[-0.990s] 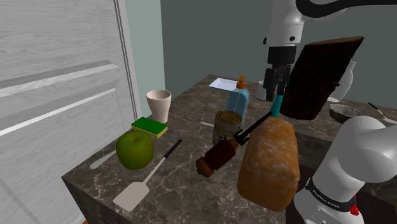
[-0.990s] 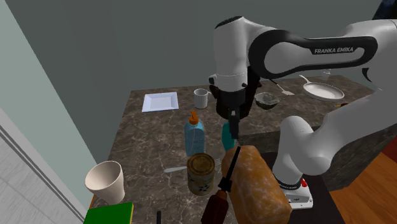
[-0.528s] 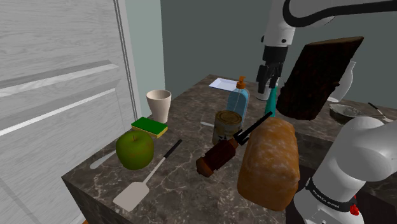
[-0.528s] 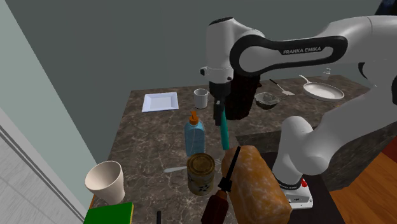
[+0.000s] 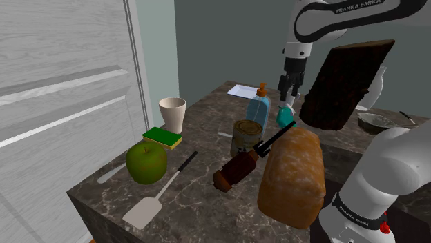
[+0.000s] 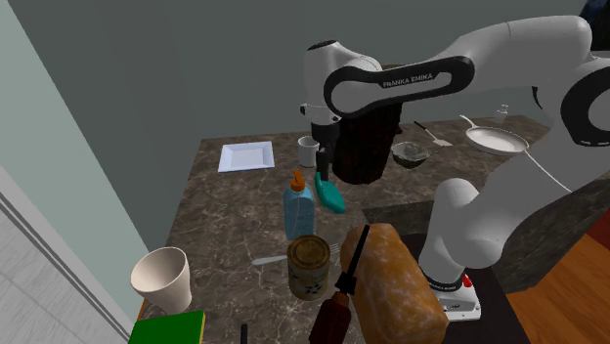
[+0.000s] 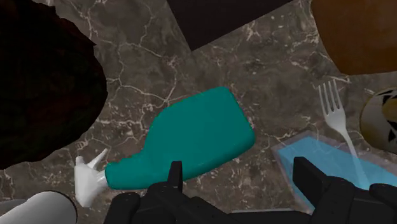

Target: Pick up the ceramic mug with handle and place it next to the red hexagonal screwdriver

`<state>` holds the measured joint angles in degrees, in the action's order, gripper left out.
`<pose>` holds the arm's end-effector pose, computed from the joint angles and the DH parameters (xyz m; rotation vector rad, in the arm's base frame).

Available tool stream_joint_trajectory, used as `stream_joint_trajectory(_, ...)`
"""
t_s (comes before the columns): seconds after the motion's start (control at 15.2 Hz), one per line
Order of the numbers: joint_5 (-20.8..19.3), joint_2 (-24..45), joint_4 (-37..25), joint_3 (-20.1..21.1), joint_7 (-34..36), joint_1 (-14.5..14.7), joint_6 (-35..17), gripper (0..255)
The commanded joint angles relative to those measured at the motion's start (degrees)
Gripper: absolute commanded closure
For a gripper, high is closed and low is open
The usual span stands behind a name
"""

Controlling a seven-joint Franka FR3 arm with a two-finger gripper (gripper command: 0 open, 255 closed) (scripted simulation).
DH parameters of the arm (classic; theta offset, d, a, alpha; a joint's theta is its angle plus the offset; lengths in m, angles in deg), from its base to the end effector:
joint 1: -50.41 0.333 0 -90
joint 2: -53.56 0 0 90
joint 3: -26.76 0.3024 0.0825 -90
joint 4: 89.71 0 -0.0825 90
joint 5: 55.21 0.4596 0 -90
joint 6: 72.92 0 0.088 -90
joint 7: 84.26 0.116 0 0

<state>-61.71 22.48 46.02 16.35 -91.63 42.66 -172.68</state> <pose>0.4328 -0.1550 0.4707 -3.1293 0.2100 0.1458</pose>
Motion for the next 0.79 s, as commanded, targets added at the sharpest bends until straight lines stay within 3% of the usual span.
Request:
stream_joint_trajectory(0.0,-0.82,2.90,-1.07,-1.53,-1.29,-0.69,-1.96,0)
stream_joint_trajectory(0.73,-0.95,20.45,-13.01,-10.27,-10.37,-4.03,-11.81,0)
